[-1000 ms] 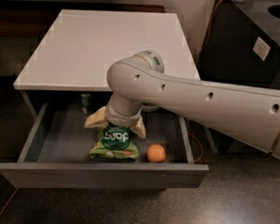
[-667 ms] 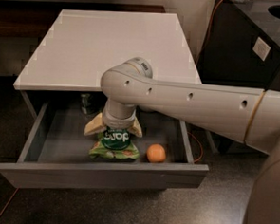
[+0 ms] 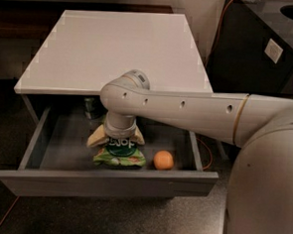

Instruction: Pick green rice chip bag from top drawer and place on counter

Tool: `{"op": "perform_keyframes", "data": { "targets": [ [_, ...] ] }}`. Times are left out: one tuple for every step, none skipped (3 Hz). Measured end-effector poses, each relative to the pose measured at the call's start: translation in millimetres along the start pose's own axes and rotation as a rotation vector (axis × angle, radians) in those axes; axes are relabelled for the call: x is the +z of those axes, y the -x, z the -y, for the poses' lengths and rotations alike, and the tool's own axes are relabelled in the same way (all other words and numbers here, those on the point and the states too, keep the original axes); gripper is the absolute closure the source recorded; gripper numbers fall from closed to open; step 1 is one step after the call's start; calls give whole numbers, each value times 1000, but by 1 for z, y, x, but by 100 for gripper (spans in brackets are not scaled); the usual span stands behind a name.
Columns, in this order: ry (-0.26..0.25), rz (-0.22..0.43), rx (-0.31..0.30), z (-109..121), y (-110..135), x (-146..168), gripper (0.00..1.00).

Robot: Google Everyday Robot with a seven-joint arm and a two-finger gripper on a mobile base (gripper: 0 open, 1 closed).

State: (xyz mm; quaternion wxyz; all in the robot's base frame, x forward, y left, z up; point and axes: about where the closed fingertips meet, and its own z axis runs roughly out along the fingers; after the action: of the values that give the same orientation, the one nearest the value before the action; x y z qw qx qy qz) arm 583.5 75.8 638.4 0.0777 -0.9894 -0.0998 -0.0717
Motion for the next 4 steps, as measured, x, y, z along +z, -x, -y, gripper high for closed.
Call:
{"op": "perform_keyframes", "data": {
  "targets": [
    [21, -4, -22, -1, -5, 19, 3],
    [56, -25, -13, -6, -12, 25, 25],
    [70, -57, 8, -6, -12, 13, 49],
    [43, -101, 29, 2, -9, -14, 72]
  ]
}}
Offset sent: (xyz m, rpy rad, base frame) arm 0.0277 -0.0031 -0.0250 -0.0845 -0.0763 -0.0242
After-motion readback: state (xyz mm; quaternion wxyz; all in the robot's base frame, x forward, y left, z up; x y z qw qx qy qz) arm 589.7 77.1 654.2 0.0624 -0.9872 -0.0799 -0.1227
